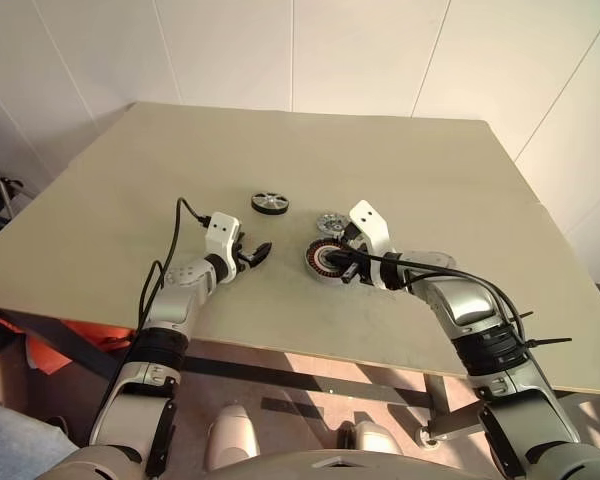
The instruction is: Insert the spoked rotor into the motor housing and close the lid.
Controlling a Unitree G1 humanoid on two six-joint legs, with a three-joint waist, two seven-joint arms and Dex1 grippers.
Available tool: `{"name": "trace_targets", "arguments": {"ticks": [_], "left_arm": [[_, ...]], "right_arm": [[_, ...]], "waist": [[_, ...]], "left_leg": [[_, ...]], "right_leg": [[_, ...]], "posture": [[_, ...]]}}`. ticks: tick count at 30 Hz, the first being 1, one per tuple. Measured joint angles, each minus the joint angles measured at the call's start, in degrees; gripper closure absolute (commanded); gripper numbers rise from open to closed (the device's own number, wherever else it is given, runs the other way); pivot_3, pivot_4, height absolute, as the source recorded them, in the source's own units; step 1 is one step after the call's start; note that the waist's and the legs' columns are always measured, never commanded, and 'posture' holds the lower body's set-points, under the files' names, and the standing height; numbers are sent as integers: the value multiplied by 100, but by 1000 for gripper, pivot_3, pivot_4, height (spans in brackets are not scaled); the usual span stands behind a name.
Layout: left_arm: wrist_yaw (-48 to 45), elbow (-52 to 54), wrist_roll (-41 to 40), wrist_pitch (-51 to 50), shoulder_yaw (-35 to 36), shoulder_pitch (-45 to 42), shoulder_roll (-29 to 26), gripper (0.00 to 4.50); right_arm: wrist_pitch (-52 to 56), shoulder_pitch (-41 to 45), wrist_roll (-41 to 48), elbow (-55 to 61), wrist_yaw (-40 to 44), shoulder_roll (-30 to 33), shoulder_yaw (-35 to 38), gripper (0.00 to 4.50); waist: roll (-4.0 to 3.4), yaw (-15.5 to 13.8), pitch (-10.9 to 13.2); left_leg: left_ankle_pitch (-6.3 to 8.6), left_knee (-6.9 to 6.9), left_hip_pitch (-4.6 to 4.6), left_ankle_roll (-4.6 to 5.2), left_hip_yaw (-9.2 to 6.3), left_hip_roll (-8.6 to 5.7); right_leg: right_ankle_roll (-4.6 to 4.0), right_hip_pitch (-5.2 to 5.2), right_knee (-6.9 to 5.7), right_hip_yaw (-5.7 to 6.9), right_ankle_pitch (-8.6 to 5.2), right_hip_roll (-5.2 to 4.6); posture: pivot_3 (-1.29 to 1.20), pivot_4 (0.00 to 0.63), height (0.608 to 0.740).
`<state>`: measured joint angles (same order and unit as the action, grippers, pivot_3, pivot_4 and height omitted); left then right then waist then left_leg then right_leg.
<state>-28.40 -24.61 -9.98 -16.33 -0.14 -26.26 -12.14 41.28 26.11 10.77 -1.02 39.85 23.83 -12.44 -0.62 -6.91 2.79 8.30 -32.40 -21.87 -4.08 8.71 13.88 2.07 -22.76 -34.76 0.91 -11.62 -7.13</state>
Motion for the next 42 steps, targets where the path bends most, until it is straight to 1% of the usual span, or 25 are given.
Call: {"name": "trace_targets", "arguments": {"ticks": [3,8,12,15,20,28,31,34,39,42], "left_arm": [[8,-4,0,1,6,0,-4,388],[154,-134,-21,-2,112,-75,25,388],[414,-335,-192,-93,415,-252,195,388],[804,-829,-665,-330,1033,-690,467,388],[1146,-1715,-1392,-574,1956,-1437,684,388],[1142,-3307,-1954,-597,2625,-2556,990,388],[1180,-3861,-2223,-595,2996,-2854,1033,388],[1321,-4248,-2436,-475,3348,-3027,1021,969],[1624,-4632,-2719,-239,3824,-3091,1015,2746],[1721,-4700,-2804,-171,3947,-3138,1012,3797]], "right_arm": [[69,142,-4,-87,-21,11,14,4459],[194,487,73,12,-42,82,307,4459],[300,687,120,297,-81,95,477,4459],[338,695,146,350,-91,90,504,4459],[398,693,160,355,-125,92,506,4459],[416,693,184,359,-141,89,505,4459],[422,692,187,368,-154,91,506,4459],[435,692,189,369,-205,103,509,4500],[450,691,198,370,-283,112,523,4500],[452,691,201,370,-328,133,557,4500]], "waist": [[-1,-2,1],[-1,-6,1],[-1,-9,1],[0,-13,2],[1,-23,3],[11,-57,10],[11,-57,10],[12,-58,11],[13,-76,12],[14,-89,13]], "left_leg": [[0,-2,-6,-1,0,0],[-1,0,-15,-2,-2,0],[-10,3,-18,-18,-1,1],[-10,0,-16,-17,-1,0],[-11,-3,-16,-18,-2,-1],[-13,0,-29,-21,-4,-4],[-13,0,-25,-21,-4,-3],[-14,1,-23,-23,-4,-3],[-14,-1,-24,-23,-8,-5],[-14,-1,-24,-23,-11,-5]], "right_leg": [[0,-3,0,0,1,0],[-1,-14,-1,1,1,2],[-2,-17,2,1,1,3],[-2,-16,-1,0,1,3],[-2,-13,-2,-1,2,3],[-2,-16,8,3,2,1],[-2,-16,7,2,2,1],[-2,-15,5,2,2,1],[-1,-12,6,5,2,-1],[-1,-9,6,8,2,-1]], "posture": [[0,0,740],[0,0,740],[0,0,740],[0,0,740],[0,0,740],[0,0,740],[0,0,740],[0,0,740],[0,0,740],[0,0,740]]}}
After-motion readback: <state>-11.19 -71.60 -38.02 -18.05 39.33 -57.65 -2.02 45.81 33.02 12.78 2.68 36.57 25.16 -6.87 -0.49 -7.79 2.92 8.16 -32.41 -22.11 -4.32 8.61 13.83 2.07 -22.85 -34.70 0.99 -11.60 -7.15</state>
